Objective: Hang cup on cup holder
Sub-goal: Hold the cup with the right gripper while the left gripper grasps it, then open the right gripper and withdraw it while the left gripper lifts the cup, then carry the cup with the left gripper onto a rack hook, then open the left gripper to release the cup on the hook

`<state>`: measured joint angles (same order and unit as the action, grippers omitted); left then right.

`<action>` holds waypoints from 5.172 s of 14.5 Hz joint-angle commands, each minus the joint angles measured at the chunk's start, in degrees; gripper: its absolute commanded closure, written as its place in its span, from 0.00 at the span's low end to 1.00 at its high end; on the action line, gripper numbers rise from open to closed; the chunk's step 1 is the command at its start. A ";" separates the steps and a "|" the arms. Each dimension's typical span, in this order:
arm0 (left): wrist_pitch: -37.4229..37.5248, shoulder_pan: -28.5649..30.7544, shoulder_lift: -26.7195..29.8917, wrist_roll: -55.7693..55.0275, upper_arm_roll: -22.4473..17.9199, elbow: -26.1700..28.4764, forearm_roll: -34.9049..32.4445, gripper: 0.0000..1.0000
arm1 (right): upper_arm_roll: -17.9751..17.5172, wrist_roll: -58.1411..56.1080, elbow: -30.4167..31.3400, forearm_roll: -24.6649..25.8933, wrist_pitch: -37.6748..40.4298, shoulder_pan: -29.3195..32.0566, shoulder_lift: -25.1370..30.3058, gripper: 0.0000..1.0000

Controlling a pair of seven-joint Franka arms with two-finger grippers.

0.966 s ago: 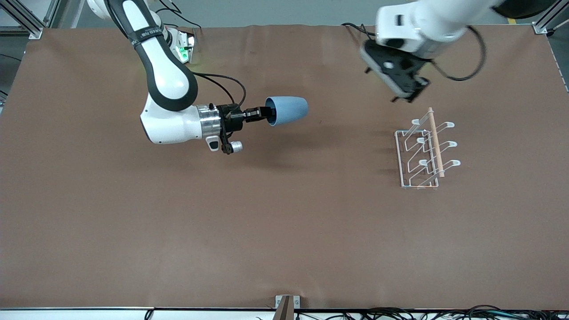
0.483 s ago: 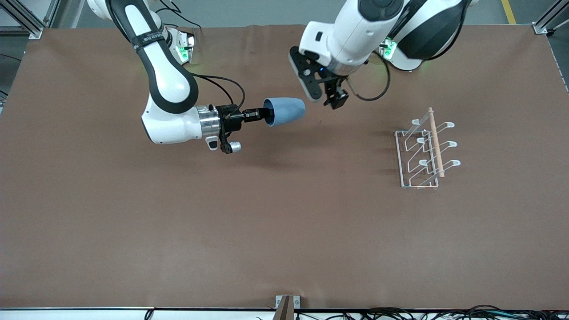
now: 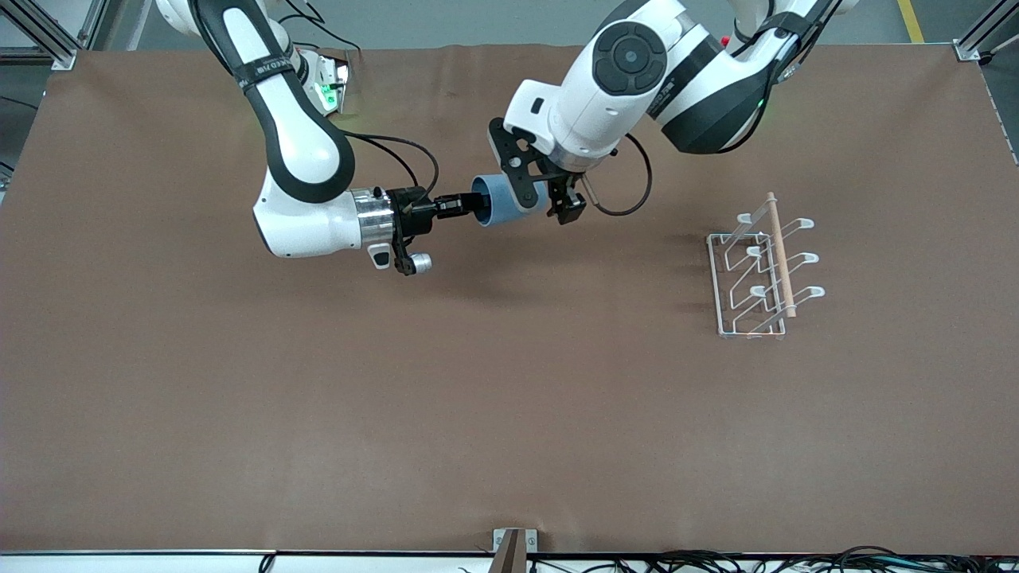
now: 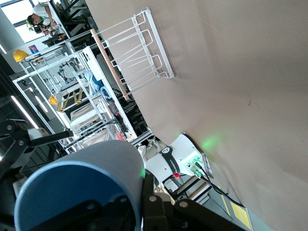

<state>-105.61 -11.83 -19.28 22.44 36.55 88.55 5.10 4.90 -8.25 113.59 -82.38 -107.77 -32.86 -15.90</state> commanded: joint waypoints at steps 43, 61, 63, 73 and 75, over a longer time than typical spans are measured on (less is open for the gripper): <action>31.07 5.94 -0.75 26.08 1.94 11.27 -62.10 1.00 | 1.17 4.56 -11.01 79.56 0.90 29.43 10.18 0.00; 45.13 4.62 -22.99 10.45 -2.72 16.83 -88.69 0.64 | 0.90 14.67 -27.89 81.15 18.56 32.25 14.76 0.00; 46.10 4.79 -23.17 6.76 -2.72 16.75 -87.20 0.46 | 0.99 9.77 -27.72 81.06 19.00 32.33 14.67 0.00; 44.54 5.67 -20.19 0.62 -2.71 10.61 -81.37 0.00 | 0.99 7.73 -27.80 81.41 18.65 32.68 14.67 0.00; 42.25 5.85 -18.26 -4.76 -2.63 8.49 -80.61 0.00 | 0.99 7.81 -27.81 81.41 18.74 32.42 14.67 0.00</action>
<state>-61.32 -5.95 -40.62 20.38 34.07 98.72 -76.94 6.71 0.27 85.90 -1.00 -89.21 -1.33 -1.60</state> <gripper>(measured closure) 0.000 0.000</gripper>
